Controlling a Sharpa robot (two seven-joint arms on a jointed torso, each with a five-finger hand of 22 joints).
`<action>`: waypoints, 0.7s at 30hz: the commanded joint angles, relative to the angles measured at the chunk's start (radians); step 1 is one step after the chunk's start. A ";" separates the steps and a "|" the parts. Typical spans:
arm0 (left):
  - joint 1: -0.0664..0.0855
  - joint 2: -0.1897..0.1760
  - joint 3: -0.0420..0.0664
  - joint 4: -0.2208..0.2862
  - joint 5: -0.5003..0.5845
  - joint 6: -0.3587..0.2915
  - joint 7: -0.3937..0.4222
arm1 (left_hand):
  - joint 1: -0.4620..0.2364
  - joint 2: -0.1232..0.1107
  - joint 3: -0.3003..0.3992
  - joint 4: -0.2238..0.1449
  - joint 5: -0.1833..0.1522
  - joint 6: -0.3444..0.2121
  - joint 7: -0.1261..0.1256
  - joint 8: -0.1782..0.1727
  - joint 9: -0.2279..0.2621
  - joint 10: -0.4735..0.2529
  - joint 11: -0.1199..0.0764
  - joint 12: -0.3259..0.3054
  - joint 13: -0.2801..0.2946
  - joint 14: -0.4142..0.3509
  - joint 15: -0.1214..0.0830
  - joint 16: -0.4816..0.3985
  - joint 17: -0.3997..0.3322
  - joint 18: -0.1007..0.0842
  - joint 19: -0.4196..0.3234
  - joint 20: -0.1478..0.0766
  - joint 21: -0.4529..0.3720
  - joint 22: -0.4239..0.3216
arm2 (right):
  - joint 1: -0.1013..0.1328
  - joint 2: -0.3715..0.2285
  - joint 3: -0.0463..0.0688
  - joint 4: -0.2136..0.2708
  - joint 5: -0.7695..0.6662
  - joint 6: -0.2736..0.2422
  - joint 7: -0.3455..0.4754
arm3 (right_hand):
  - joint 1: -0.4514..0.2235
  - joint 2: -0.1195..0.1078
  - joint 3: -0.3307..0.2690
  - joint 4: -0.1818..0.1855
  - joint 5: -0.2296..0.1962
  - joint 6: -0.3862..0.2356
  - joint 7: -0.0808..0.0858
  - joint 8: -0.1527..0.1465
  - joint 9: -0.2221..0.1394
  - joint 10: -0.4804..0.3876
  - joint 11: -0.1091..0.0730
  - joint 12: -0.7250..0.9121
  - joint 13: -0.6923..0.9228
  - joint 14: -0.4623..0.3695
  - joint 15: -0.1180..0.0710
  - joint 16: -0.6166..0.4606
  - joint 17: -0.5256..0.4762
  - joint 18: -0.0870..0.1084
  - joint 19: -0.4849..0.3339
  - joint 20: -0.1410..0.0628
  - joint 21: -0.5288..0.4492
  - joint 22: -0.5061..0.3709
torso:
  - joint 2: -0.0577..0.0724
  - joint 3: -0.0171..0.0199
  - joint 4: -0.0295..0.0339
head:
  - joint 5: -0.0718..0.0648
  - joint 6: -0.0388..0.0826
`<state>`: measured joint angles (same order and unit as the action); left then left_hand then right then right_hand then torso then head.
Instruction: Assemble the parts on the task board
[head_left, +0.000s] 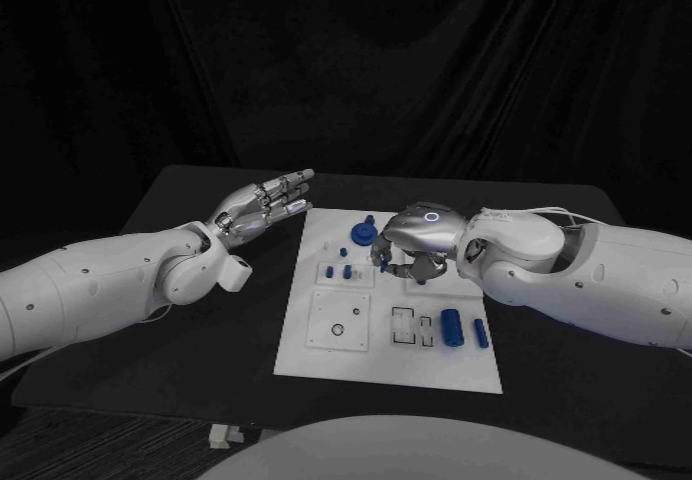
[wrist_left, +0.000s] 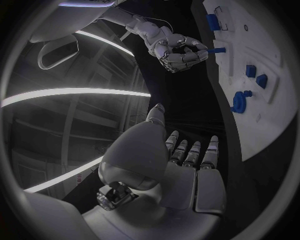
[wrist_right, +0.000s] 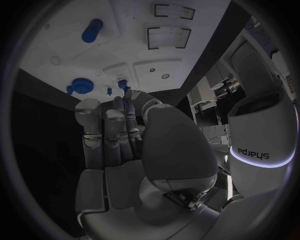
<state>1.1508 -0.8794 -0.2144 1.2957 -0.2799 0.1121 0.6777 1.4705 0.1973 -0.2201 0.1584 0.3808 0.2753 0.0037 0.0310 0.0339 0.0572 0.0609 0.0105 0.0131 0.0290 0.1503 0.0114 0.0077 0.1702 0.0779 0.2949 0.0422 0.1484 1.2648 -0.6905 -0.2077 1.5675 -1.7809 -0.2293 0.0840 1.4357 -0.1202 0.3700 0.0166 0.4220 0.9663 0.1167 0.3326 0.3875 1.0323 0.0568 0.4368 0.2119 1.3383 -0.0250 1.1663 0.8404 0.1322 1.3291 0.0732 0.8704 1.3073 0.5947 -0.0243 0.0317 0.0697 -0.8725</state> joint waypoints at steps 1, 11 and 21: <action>-0.002 0.004 0.001 -0.001 0.008 0.018 0.100 | 0.008 0.005 0.000 -0.007 0.007 0.006 0.002 0.006 0.001 0.001 0.002 0.005 0.000 -0.005 0.000 0.000 0.000 -0.003 0.001 -0.001 0.002 -0.003 | -0.014 0.021 0.000 -0.013 -0.027 0.019 -0.025 | 0.001 -0.007 0.005 0.000 0.003 0.001 0.005 -0.006 -0.002 0.008 0.002 -0.007 -0.001 0.004 0.006 0.007 0.005 -0.012 0.004 0.008 0.003 0.104 | -0.001 0.0001 -0.0008 | 0.010 0.000; -0.004 0.008 0.001 -0.004 0.008 0.025 0.107 | -0.015 0.009 -0.007 0.013 0.002 0.006 0.002 0.006 0.001 -0.001 0.001 0.004 0.000 -0.013 -0.011 -0.003 -0.002 -0.005 -0.017 -0.005 -0.009 -0.030 | -0.055 0.086 0.000 -0.061 -0.064 0.017 -0.026 | -0.004 -0.010 0.005 0.000 0.000 0.003 0.007 -0.013 -0.005 0.010 0.004 -0.012 -0.003 0.005 0.009 0.009 0.006 -0.012 0.004 0.010 0.004 0.104 | 0.002 0.0001 0.0008 | 0.020 0.000; -0.006 0.011 0.001 -0.006 0.008 0.032 0.107 | -0.015 0.012 -0.006 0.015 0.004 0.004 0.004 0.005 0.001 -0.004 0.000 0.004 0.000 -0.013 -0.011 -0.003 -0.002 -0.004 -0.018 -0.005 -0.010 -0.030 | -0.072 0.110 0.000 -0.071 -0.068 0.003 -0.026 | -0.003 -0.010 0.006 -0.002 0.000 0.004 0.007 -0.016 -0.006 0.012 0.004 -0.013 -0.003 0.006 0.009 0.009 0.006 -0.012 0.004 0.011 0.005 0.104 | 0.001 0.0000 0.0000 | 0.032 0.000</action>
<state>1.1465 -0.8707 -0.2145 1.2890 -0.2798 0.1287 0.6778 1.4624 0.2054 -0.2256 0.1672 0.3807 0.2752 0.0037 0.0310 0.0336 0.0572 0.0609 0.0105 0.0129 0.0181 0.1394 0.0114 0.0065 0.1702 0.0649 0.2893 0.0368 0.1194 1.1970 -0.5819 -0.2078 1.4974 -1.8320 -0.2188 0.0774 1.4318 -0.1242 0.3699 0.0166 0.4220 0.9700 0.1203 0.3222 0.3814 1.0359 0.0604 0.4269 0.2095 1.3413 -0.0221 1.1703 0.8453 0.1323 1.3328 0.0768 0.8704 1.3080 0.5958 -0.0243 0.0323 0.1012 -0.8725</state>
